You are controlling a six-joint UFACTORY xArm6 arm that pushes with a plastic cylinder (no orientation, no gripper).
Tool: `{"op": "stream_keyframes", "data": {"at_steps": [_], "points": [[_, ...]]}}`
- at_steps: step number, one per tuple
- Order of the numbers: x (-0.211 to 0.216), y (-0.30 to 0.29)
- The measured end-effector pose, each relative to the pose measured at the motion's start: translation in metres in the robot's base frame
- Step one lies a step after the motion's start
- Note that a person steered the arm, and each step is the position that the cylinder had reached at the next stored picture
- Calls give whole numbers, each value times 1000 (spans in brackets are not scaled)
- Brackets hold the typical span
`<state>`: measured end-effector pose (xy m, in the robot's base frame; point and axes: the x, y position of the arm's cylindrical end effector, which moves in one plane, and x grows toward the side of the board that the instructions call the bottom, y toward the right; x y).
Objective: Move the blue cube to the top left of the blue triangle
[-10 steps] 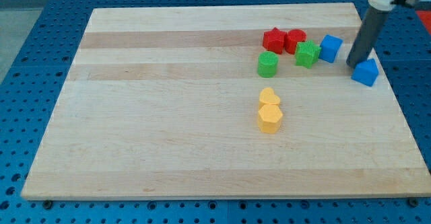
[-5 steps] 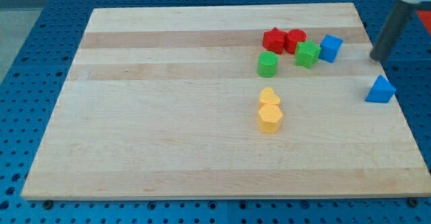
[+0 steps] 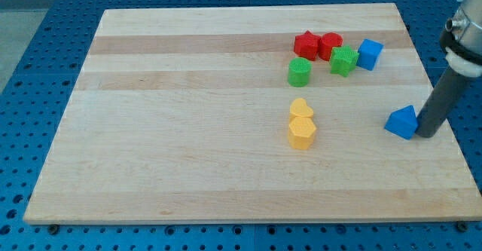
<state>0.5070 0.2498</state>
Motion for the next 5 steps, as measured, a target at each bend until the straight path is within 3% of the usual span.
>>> {"op": "stream_keyframes", "data": {"at_steps": [1, 2, 3, 4, 5], "points": [[6, 0], [-81, 5], [-99, -7], [-74, -43], [-62, -41]]}}
